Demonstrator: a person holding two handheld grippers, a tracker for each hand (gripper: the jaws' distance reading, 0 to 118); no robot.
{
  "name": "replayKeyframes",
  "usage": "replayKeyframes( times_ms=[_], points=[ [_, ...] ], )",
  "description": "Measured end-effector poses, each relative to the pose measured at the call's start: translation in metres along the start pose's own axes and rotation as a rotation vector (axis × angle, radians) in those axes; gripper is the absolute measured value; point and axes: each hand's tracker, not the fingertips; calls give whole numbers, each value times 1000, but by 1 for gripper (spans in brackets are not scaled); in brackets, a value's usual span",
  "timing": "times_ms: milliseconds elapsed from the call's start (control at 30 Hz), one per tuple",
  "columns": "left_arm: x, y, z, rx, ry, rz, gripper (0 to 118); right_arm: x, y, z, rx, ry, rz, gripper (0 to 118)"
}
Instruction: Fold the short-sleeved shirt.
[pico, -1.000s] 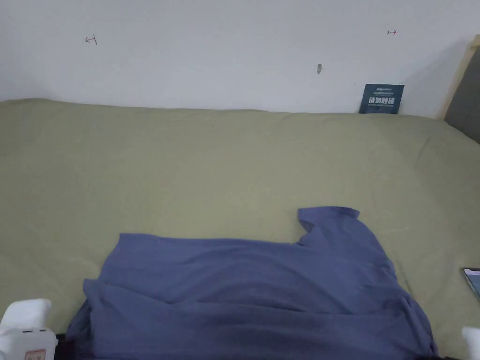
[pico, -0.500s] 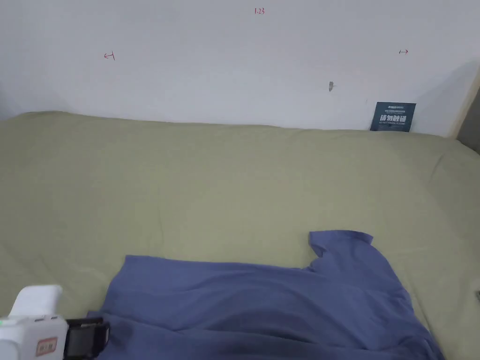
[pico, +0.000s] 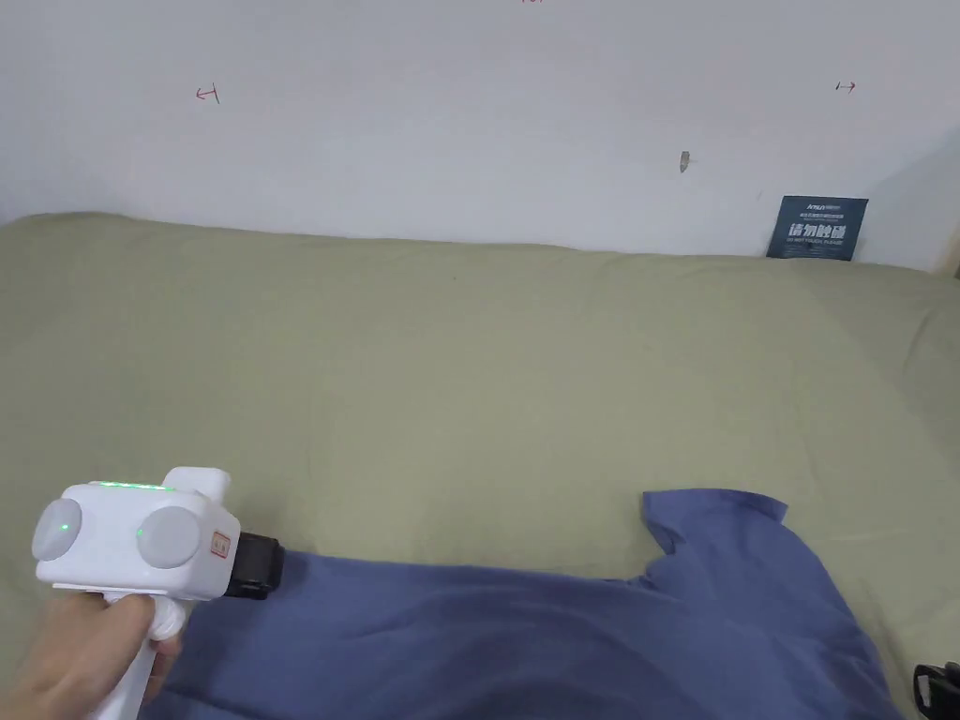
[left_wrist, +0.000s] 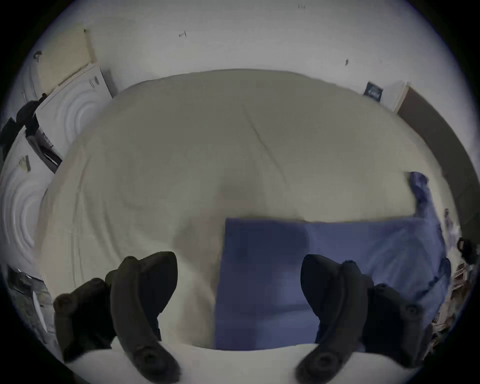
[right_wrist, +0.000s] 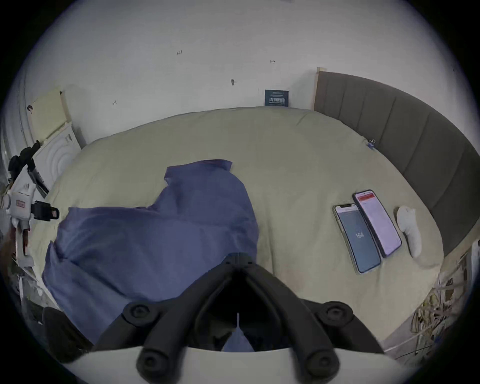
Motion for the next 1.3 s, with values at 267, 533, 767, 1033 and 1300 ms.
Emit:
replayKeyframes(
  times_ms=[267, 533, 767, 1033, 1300],
  points=[
    [5, 7, -16, -40, -71, 1, 36, 15, 7, -36, -67, -13, 18, 0],
    [0, 0, -24, -25, -76, -26, 0, 21, 50, -88, -121, 18, 56, 0],
    [9, 1, -20, -27, -69, -26, 0, 22, 66, -158, -283, -31, 101, 99],
    [1, 2, 4, 26, -83, -7, 0, 19, 71, -88, -162, 46, 88, 0],
    [-18, -18, 81, 124, -112, 0, 0, 21, 71, -11, -30, 90, 63, 0]
  ],
)
